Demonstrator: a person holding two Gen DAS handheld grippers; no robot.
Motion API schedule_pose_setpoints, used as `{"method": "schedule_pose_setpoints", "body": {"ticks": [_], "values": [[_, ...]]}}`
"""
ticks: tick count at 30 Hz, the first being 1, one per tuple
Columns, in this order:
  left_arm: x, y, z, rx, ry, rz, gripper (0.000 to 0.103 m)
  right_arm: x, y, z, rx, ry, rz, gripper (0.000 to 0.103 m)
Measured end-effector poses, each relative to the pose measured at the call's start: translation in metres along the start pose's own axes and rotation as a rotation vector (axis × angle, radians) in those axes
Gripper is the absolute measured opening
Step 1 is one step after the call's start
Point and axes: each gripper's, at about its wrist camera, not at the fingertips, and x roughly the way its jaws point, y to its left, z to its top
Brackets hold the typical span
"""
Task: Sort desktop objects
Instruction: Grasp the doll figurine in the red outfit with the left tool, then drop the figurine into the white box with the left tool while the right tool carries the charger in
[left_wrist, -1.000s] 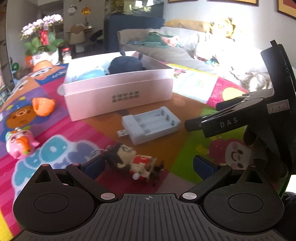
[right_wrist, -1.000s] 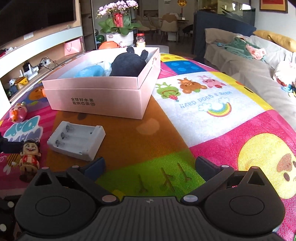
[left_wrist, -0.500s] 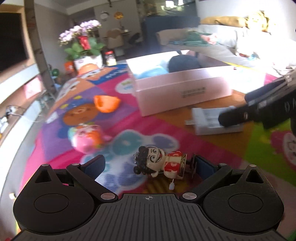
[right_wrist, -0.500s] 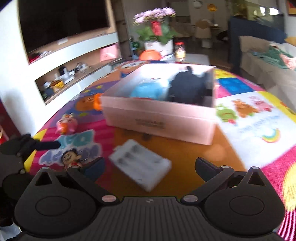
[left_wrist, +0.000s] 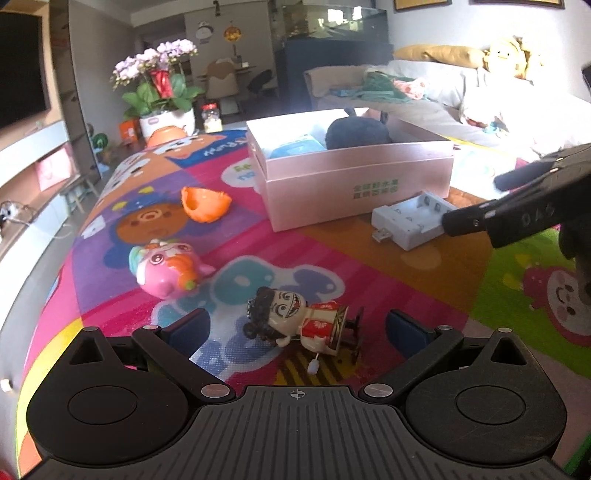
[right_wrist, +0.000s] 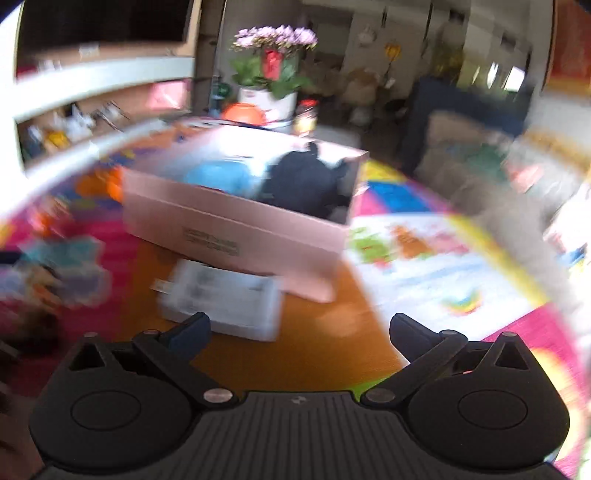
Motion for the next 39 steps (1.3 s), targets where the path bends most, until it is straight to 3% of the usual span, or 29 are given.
{"method": "schedule_pose_setpoints", "body": {"ticks": [2, 5, 10, 12, 17, 20, 23, 28, 31, 39], "values": [[0.0, 0.002, 0.0, -0.013, 0.001, -0.001, 0.103, 0.005, 0.003, 0.007, 0.052, 0.034, 0.092, 0.103], [-0.001, 0.003, -0.001, -0.019, -0.005, 0.002, 0.103, 0.024, 0.017, 0.016, 0.074, 0.088, 0.148, 0.103], [0.0, 0.004, 0.0, -0.017, 0.0, -0.018, 0.103, 0.05, 0.042, 0.017, 0.002, 0.093, 0.099, 0.103], [0.004, 0.005, 0.002, -0.017, 0.014, -0.05, 0.103, 0.048, 0.04, 0.018, -0.005, 0.092, 0.121, 0.091], [0.012, 0.009, 0.009, -0.052, 0.019, -0.099, 0.102, 0.027, 0.033, 0.014, -0.046, 0.078, 0.149, 0.091], [0.013, 0.002, 0.009, -0.023, 0.027, -0.092, 0.082, 0.006, 0.024, 0.007, -0.058, 0.055, 0.158, 0.091], [0.009, -0.004, 0.008, 0.01, 0.019, -0.089, 0.072, -0.01, 0.012, 0.001, -0.052, 0.065, 0.175, 0.091], [-0.009, -0.021, 0.006, 0.132, 0.008, -0.095, 0.071, -0.04, 0.0, -0.011, -0.113, 0.073, 0.193, 0.091], [-0.025, -0.031, 0.022, 0.209, -0.05, -0.096, 0.071, -0.064, -0.007, -0.011, -0.14, 0.028, 0.189, 0.091], [-0.033, -0.052, 0.12, 0.392, -0.347, -0.027, 0.071, -0.124, -0.036, 0.014, -0.069, -0.166, 0.208, 0.091]]}}
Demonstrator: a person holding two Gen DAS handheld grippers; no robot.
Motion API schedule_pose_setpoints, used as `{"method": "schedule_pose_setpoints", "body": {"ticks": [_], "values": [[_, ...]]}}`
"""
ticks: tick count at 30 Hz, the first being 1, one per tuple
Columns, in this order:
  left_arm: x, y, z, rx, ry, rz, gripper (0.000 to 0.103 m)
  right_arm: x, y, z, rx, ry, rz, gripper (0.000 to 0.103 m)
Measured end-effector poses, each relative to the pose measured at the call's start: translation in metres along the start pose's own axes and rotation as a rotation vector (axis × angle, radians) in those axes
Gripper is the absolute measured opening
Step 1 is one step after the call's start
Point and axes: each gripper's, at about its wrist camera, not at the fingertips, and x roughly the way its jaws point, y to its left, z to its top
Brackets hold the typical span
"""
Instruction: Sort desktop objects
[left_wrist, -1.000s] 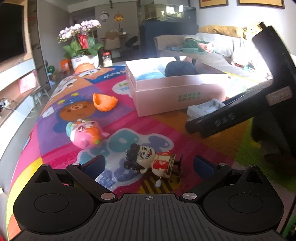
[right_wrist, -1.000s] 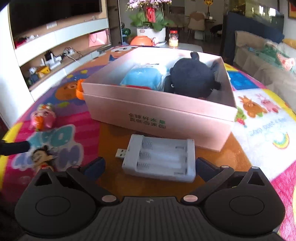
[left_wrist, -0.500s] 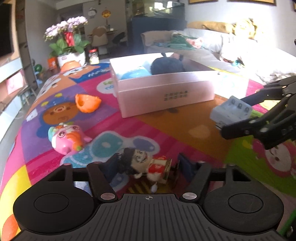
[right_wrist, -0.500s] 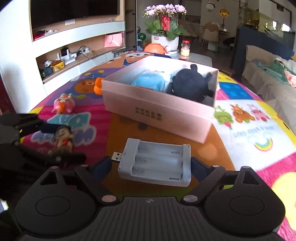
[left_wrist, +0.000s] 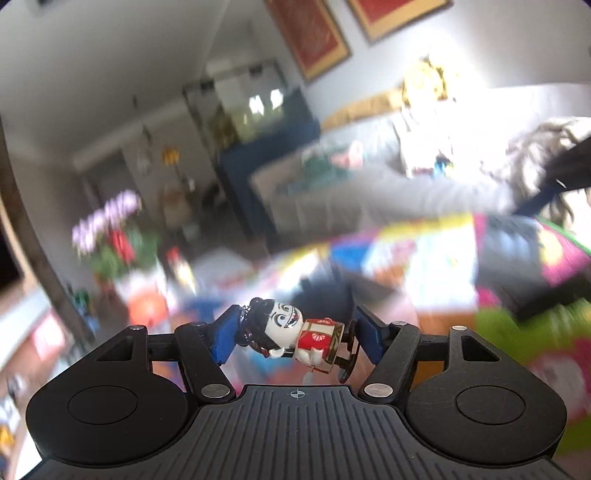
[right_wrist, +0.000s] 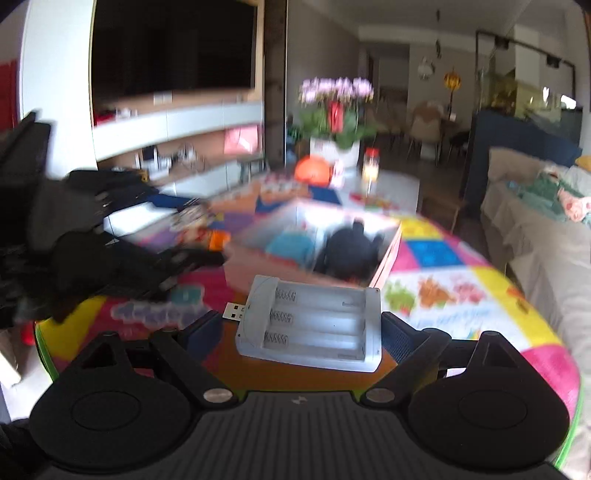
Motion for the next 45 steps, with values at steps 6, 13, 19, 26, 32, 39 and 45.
{"method": "schedule_pose_setpoints", "body": {"ticks": [6, 13, 19, 26, 32, 39, 45], "values": [[0.053, 0.009, 0.027, -0.024, -0.031, 0.002, 0.095, -0.004, -0.013, 0.0, 0.018, -0.02, -0.043, 0.091], [0.023, 0.019, -0.049, -0.241, 0.124, -0.027, 0.099, 0.012, -0.032, 0.002, 0.064, 0.008, -0.077, 0.091], [-0.007, 0.024, -0.111, -0.388, 0.245, 0.032, 0.1, 0.069, -0.028, 0.037, 0.11, 0.031, -0.042, 0.091], [-0.025, 0.042, -0.133, -0.435, 0.237, 0.098, 0.101, 0.155, -0.015, 0.068, 0.18, 0.107, -0.085, 0.091], [-0.027, 0.055, -0.146, -0.507, 0.267, 0.202, 0.102, 0.184, -0.003, 0.075, 0.137, 0.195, -0.127, 0.101], [-0.015, 0.063, -0.161, -0.589, 0.36, 0.201, 0.103, 0.185, 0.061, 0.113, -0.054, 0.11, 0.038, 0.101], [-0.014, 0.059, -0.161, -0.57, 0.364, 0.205, 0.103, 0.261, 0.126, 0.129, -0.138, 0.289, 0.157, 0.088]]}}
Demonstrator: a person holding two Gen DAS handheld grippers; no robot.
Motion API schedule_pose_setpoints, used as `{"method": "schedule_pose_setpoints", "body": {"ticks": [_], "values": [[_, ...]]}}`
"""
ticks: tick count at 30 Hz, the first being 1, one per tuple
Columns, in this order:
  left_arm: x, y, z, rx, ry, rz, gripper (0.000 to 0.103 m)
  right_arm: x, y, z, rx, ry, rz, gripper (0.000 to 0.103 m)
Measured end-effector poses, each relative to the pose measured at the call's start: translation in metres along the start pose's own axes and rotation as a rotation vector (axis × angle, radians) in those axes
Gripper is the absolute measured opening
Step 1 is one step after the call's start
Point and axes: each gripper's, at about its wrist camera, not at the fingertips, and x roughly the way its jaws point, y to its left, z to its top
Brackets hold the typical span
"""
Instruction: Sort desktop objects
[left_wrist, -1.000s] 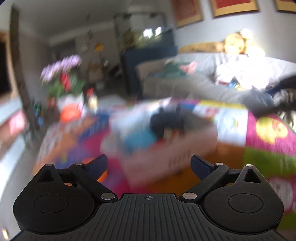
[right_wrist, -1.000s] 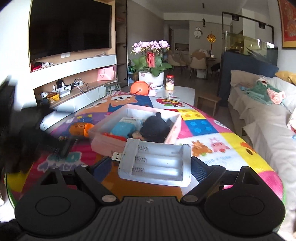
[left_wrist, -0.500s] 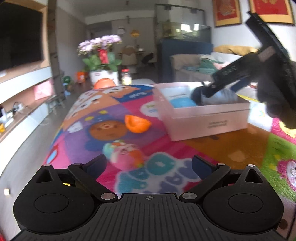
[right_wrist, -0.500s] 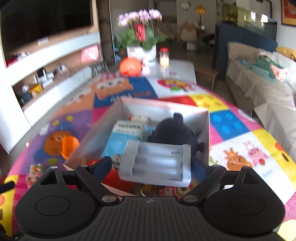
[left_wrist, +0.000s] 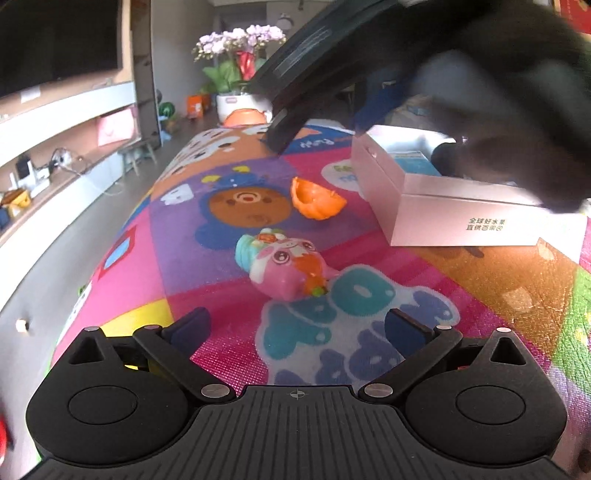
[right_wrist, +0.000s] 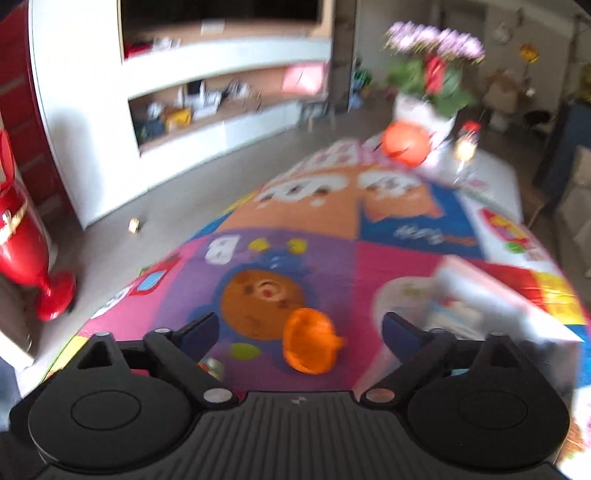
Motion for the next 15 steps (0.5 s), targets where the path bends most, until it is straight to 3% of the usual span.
{"method": "schedule_pose_setpoints", "body": {"ticks": [7, 8, 9, 12, 15], "values": [[0.0, 0.004, -0.001, -0.032, -0.002, -0.02, 0.103, 0.083, 0.016, 0.016, -0.039, 0.188, -0.05, 0.079], [0.001, 0.005, 0.0, -0.037, 0.0, -0.023, 0.103, 0.088, 0.018, 0.014, -0.048, 0.215, -0.046, 0.067], [0.0, 0.006, -0.001, -0.039, 0.001, -0.025, 0.103, 0.091, 0.019, 0.011, -0.058, 0.234, -0.046, 0.046], [0.0, 0.006, 0.0, -0.043, 0.002, -0.031, 0.103, 0.087, 0.024, 0.004, -0.081, 0.243, -0.024, 0.023], [-0.001, 0.006, 0.0, -0.048, 0.004, -0.034, 0.103, 0.067, 0.025, -0.002, -0.089, 0.223, 0.01, 0.012]]}}
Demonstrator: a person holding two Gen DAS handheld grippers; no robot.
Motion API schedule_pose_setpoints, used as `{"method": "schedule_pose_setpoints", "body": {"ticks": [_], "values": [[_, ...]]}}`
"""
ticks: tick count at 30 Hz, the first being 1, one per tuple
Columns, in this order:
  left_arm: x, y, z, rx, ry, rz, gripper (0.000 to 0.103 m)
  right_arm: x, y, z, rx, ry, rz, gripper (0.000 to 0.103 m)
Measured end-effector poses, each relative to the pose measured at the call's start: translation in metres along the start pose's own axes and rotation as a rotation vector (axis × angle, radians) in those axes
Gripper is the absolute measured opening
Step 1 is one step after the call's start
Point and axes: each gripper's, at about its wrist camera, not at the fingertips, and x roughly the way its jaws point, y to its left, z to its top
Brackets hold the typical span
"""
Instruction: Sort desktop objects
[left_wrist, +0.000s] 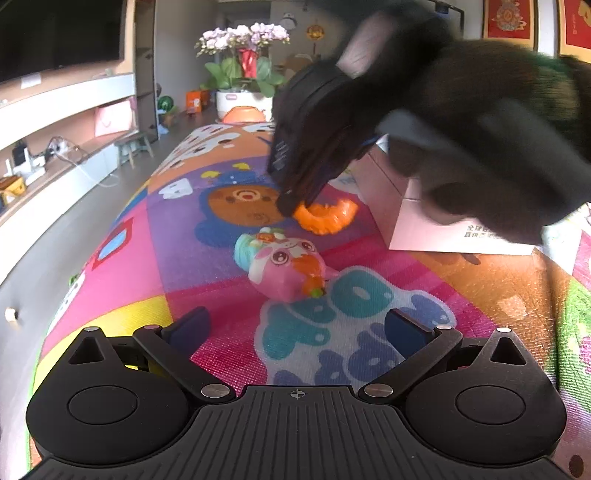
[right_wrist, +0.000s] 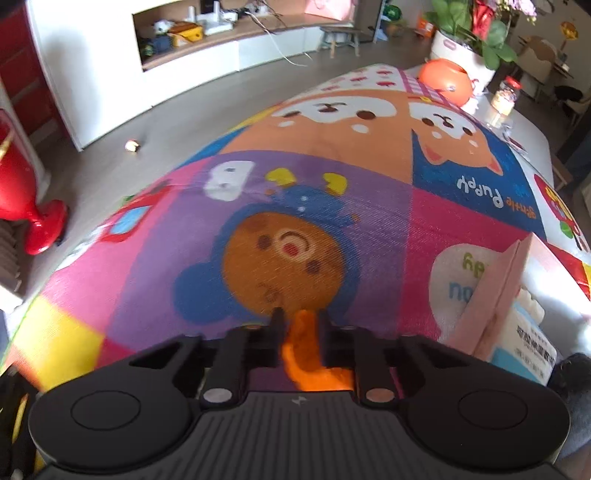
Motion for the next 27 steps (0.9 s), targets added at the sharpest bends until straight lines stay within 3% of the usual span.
{"method": "schedule_pose_setpoints", "body": {"ticks": [5, 12, 16, 18, 21, 24, 27], "values": [[0.0, 0.0, 0.0, 0.001, 0.0, 0.001, 0.103, -0.04, -0.003, -0.032, -0.004, -0.031, 0.06, 0.012], [-0.001, -0.001, 0.0, 0.016, -0.007, 0.001, 0.103, -0.08, -0.01, -0.109, -0.023, -0.001, 0.1, 0.012], [0.001, -0.004, 0.003, 0.035, 0.004, -0.013, 0.103, -0.101, -0.019, -0.143, -0.013, -0.065, 0.013, 0.02], [0.004, -0.009, 0.004, 0.051, 0.023, 0.016, 0.103, -0.108, -0.023, -0.143, -0.007, -0.111, -0.01, 0.035], [0.004, -0.016, 0.002, 0.092, 0.029, 0.063, 0.103, -0.115, -0.022, -0.126, 0.001, -0.2, 0.025, 0.035], [0.003, -0.021, 0.0, 0.123, 0.021, 0.085, 0.103, -0.106, -0.005, -0.103, -0.071, -0.283, 0.016, 0.035], [0.001, -0.021, -0.002, 0.133, 0.007, 0.074, 0.103, -0.078, 0.01, -0.08, -0.132, -0.296, -0.02, 0.034]]}}
